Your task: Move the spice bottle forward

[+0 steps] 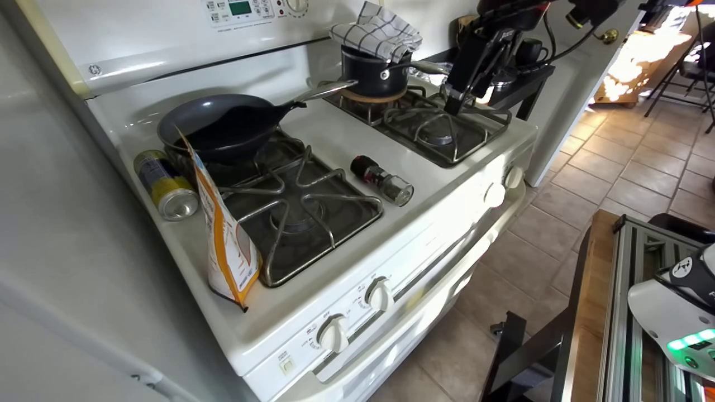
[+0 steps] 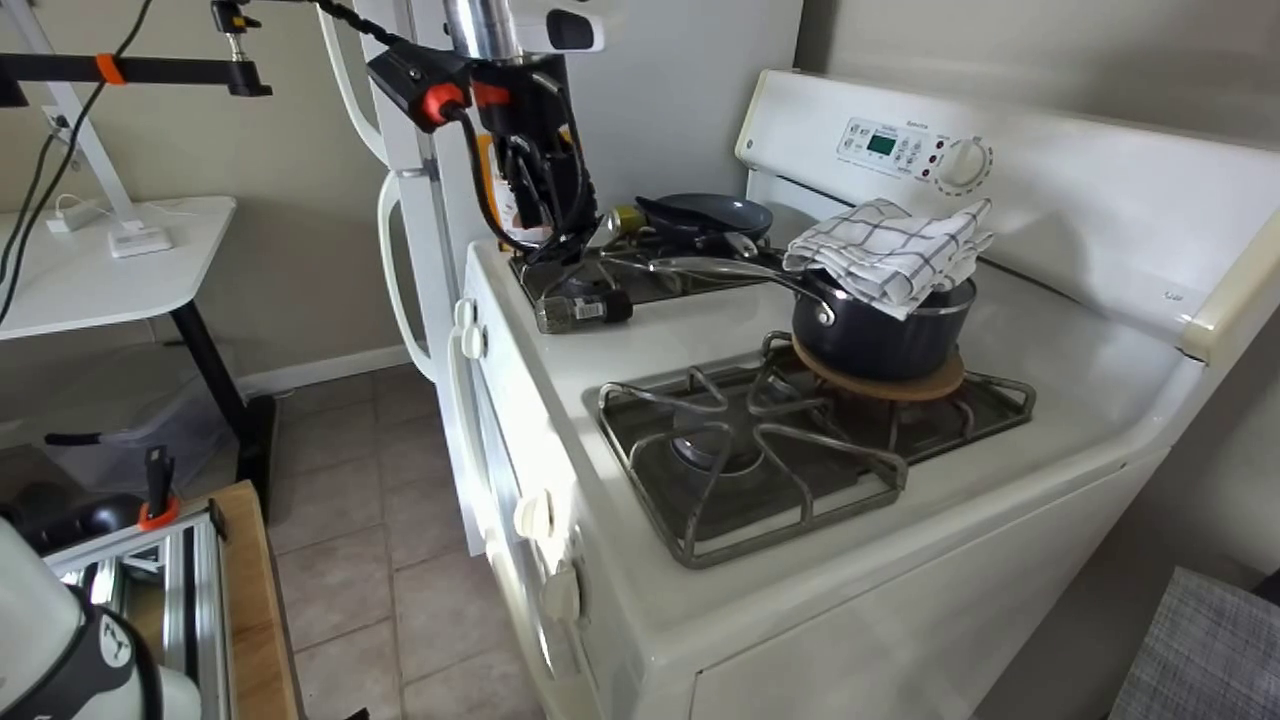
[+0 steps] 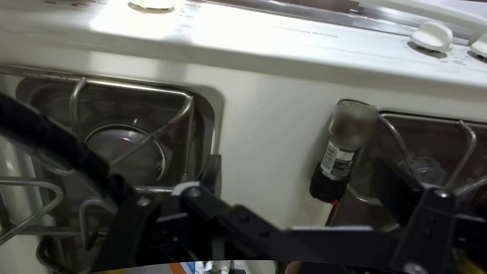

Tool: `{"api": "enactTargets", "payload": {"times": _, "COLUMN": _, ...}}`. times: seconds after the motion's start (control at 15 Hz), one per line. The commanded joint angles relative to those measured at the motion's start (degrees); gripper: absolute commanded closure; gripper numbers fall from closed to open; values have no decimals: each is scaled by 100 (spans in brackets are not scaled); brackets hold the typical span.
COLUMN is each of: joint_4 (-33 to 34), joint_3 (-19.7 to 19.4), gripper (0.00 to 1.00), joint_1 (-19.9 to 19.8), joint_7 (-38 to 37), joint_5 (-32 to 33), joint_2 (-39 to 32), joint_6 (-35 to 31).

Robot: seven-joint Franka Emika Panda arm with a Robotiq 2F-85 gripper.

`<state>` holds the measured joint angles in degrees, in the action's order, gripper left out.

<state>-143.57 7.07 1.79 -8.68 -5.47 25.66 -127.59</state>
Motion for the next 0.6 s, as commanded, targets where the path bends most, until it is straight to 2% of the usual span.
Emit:
{"api": "enactTargets", "payload": {"times": 0.0, "joint_4": 6, "joint_3": -66, "gripper": 0, "joint_1": 61, "joint_7": -24, "joint_5": 35, "joint_2": 5, "joint_6": 13}}
{"api": "enactTargets", "payload": {"times": 0.33, "joint_4": -34, "joint_3": -69, "gripper": 0, "joint_1": 60, "joint_7": -24, "joint_5": 36, "joint_2": 145, "joint_6": 14}}
{"api": "enactTargets", "payload": {"times": 0.53, "joint_4": 366, "joint_3": 283, "gripper": 0, "joint_1": 57, "joint_7": -698, "joint_5": 148, "joint_2": -415, "joint_6": 408}}
